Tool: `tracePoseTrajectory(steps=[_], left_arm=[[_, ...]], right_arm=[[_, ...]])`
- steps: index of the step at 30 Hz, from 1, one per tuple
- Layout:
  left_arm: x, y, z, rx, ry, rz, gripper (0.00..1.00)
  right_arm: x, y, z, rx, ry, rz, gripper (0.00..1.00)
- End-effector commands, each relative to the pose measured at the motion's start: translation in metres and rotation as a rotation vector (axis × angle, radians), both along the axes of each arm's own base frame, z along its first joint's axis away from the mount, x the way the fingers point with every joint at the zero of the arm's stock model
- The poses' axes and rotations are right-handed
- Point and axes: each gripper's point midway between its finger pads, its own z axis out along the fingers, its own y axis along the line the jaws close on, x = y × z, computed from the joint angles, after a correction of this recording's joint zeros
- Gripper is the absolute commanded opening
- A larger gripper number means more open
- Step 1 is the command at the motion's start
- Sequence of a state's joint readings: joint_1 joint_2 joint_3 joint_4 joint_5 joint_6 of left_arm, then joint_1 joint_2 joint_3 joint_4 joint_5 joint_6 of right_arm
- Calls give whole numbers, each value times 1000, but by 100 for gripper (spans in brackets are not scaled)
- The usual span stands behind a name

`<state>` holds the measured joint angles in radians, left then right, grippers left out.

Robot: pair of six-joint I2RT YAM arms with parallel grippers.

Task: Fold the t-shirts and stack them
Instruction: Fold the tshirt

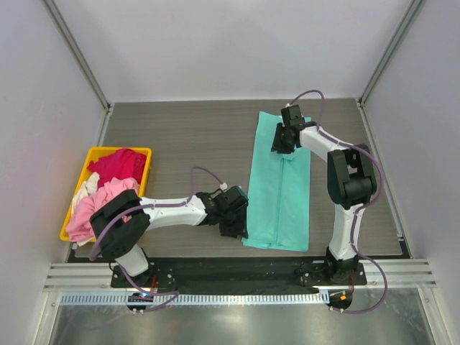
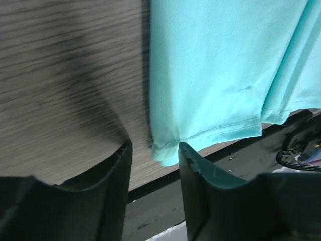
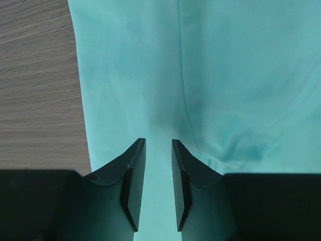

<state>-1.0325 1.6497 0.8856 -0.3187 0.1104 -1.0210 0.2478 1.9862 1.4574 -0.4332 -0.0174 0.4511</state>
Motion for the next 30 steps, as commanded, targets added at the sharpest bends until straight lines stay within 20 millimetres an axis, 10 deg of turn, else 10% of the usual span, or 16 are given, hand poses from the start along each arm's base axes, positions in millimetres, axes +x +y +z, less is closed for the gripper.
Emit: tracePoseTrajectory(steps=[1,9,18,25,30], left_arm=[[7,23,5,80,-47,69,45],[40,42,51,149,-191,85,49],[64,62,42,124,-147,133,50],[58,36,50,-18,-94,87,50],[50,33,46,-73,-70,96,50]], right_arm=[[40,10,11,-1,-113,-18,33],[55,53,-33,18,-59,88,33],[75,99,-37,65,-93,93,33],[81,102,34,105,-165,81,34],[42,88,98,124,-180,85,43]])
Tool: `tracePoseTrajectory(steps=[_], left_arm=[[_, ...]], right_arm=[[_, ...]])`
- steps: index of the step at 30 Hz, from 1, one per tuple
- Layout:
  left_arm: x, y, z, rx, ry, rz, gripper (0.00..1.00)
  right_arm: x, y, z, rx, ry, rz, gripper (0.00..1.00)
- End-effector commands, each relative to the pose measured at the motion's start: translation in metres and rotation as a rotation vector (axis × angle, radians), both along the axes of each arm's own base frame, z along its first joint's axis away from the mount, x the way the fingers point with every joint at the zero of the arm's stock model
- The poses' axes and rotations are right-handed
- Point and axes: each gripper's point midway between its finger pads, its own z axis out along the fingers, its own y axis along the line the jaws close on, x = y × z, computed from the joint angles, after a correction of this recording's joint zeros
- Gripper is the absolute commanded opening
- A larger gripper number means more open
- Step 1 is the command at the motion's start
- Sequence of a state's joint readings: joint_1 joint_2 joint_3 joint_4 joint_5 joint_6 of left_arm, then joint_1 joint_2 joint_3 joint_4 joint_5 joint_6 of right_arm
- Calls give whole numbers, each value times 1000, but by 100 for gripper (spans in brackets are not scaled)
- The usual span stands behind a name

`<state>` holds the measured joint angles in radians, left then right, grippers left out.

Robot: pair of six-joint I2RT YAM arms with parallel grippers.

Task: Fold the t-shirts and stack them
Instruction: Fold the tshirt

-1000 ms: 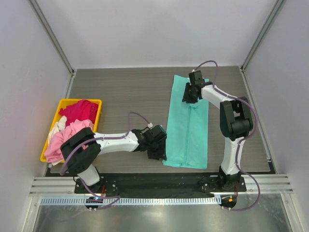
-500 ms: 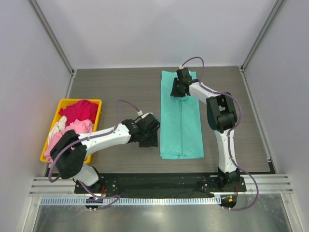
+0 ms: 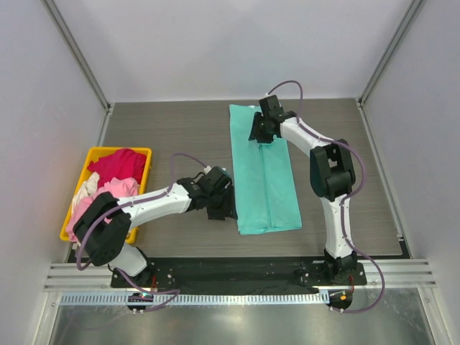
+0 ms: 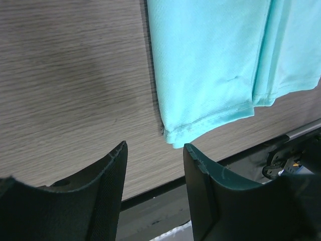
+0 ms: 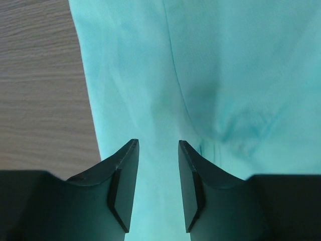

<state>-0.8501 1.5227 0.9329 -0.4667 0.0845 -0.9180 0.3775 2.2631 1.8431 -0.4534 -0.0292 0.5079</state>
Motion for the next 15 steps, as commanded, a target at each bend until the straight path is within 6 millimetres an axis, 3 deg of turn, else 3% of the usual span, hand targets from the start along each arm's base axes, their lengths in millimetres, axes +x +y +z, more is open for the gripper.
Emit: tracePoseTrajectory(steps=[1,2,6,7,9,10,15], left_arm=[[-7,-10,5,-93,10,-5,50],[-7,-13,5,-109,9,-4,50],[-15,-16,-8,-128,36,1,50],[-15,-16,-13,-128,37,3,50],[-19,-19,-17,-125,43,-2,50],[-20,-22,-19,-125,47,-3,49],[-26,-24,-29,-91,44,-3,49]], right_arm=[[-27,-10,100,59,-94,-9,45],[-47,-20,87,36,-37,-15,45],[-113,-54,69,-4,91,-50,47],[-141,-64,61,-8,134,-51,47],[-170,-77,52,-20,174,-67,46],[-195,-87,45,-24,199,-76,46],[-260,-107,23,-22,268,-89,46]])
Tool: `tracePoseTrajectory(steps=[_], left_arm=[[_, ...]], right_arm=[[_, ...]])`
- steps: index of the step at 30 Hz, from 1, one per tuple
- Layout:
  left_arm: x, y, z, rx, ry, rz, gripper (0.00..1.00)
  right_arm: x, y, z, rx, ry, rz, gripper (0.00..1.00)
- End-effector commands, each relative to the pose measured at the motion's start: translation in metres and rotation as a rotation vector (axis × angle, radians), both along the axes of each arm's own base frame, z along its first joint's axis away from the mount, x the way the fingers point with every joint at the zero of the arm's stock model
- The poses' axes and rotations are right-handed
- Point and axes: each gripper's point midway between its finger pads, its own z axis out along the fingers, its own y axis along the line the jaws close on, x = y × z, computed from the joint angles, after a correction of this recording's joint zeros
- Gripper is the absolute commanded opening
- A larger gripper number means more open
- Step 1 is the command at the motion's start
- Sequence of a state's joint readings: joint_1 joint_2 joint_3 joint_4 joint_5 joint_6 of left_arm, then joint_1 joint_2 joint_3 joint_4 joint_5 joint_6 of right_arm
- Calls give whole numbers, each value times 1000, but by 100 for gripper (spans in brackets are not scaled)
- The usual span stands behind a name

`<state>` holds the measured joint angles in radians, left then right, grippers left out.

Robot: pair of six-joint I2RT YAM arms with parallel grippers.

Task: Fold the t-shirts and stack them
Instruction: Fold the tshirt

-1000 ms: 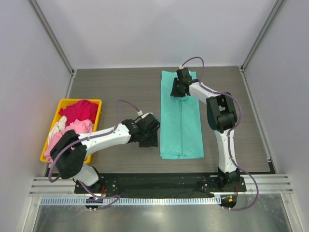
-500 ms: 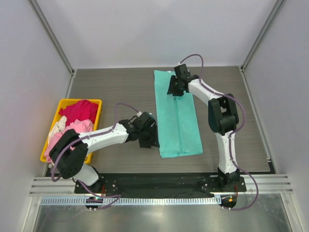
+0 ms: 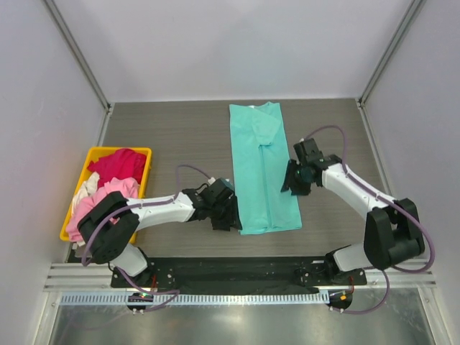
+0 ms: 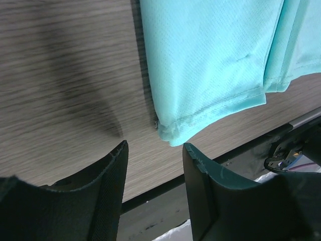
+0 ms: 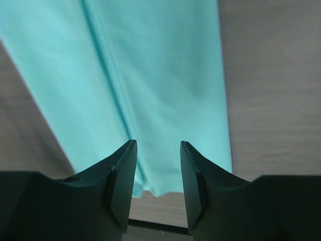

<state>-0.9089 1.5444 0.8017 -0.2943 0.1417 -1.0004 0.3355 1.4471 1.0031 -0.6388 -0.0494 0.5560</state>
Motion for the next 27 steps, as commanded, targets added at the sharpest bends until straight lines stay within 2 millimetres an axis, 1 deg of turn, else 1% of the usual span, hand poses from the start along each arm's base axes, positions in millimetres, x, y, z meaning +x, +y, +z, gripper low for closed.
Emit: tracePoseTrajectory(steps=[1,3,4,7,10,14,15,18,19,22,24,27], left_arm=[[3,-10,-2,-19,-19,18,49],[2,-7,-8,-3,-14,28,49],[2,-6,-9,5,-17,30,49],[2,-4,-13,18,-11,39,48],[1,-3,-16,31,-4,41,48],[1,-2,-19,41,0,41,47],[2,-1,-20,44,1,43,47],[1,-1,-20,46,1,44,46],[1,0,-20,47,2,45,46],[2,-2,-20,47,0,43,44],[1,-3,-20,46,-1,40,43],[2,-5,-20,48,1,38,41]], right_arm=[[-47,-14,-19,-1,86,-31,46],[-59,-20,-24,-10,93,-41,47],[-70,-23,-33,-18,124,-43,47],[-83,-35,-44,-55,148,-63,47],[-84,-41,-46,-69,145,-77,47],[-84,-42,-44,-66,143,-99,47],[-83,-48,-46,-93,136,-133,47],[-88,-49,-48,-78,147,-199,46],[-94,-50,-52,-75,165,-211,45],[-98,-50,-53,-49,149,-257,43],[-98,-50,-48,-33,120,-271,43],[-101,-51,-51,-26,117,-293,41]])
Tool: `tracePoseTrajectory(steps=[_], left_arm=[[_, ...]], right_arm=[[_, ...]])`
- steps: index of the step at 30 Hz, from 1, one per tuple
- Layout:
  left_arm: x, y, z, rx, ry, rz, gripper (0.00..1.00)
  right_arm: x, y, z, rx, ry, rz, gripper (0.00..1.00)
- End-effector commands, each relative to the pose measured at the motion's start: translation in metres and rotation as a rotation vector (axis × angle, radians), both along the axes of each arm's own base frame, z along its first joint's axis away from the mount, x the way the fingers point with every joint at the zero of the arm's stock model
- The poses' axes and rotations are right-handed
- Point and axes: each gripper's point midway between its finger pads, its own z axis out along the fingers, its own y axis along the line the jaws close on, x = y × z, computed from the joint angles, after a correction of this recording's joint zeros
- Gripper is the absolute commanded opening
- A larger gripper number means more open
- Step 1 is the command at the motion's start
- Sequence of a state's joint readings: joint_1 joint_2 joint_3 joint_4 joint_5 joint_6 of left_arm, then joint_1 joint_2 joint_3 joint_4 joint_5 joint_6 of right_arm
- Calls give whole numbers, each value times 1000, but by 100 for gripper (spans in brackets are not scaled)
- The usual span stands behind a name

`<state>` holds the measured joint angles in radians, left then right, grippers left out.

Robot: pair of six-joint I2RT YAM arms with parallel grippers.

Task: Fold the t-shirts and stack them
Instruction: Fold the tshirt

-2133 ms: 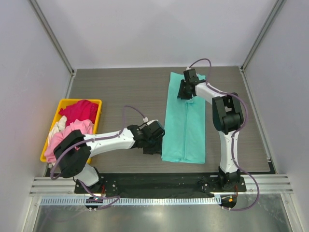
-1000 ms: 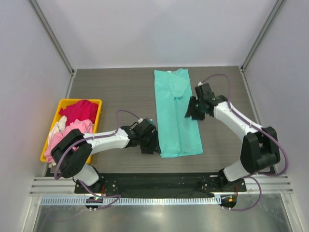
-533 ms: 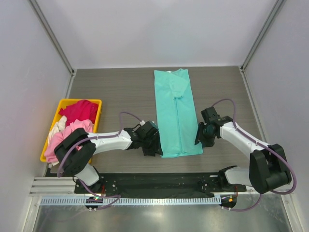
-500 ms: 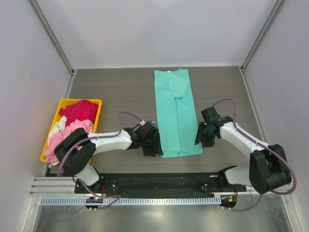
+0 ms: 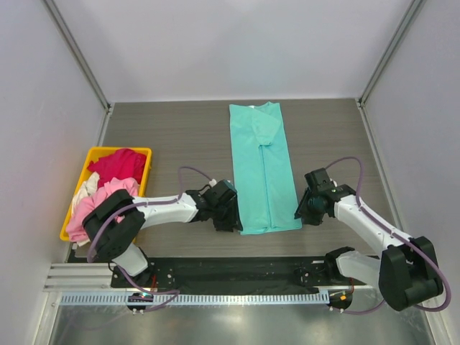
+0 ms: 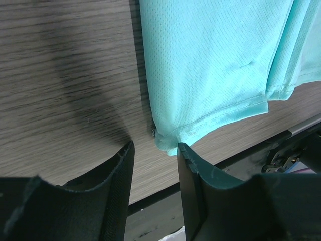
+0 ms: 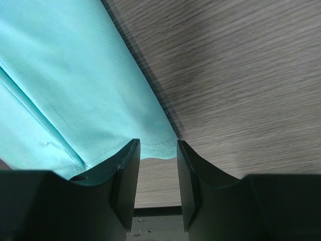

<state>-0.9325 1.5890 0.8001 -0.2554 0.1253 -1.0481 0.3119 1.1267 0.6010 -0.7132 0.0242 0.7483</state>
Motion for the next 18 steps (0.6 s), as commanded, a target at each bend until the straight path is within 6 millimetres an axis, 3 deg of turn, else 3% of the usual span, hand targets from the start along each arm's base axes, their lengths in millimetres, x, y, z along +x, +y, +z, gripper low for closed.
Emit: tracePoseTrajectory(steps=[1,10,13,18], left_arm=[[5,2,-10,43,-14,14,41],[4,1,-9,44,-14,24,35],[5,1,-7,42,-17,30,27],[3,2,0,35,-23,33,13]], right_arm=[[4,-2,-1,5,-27,-64,41],[-9,0,-10,33,-13,-69,27],[-12,2,-14,42,-10,-63,21],[-12,3,-11,52,-37,-61,1]])
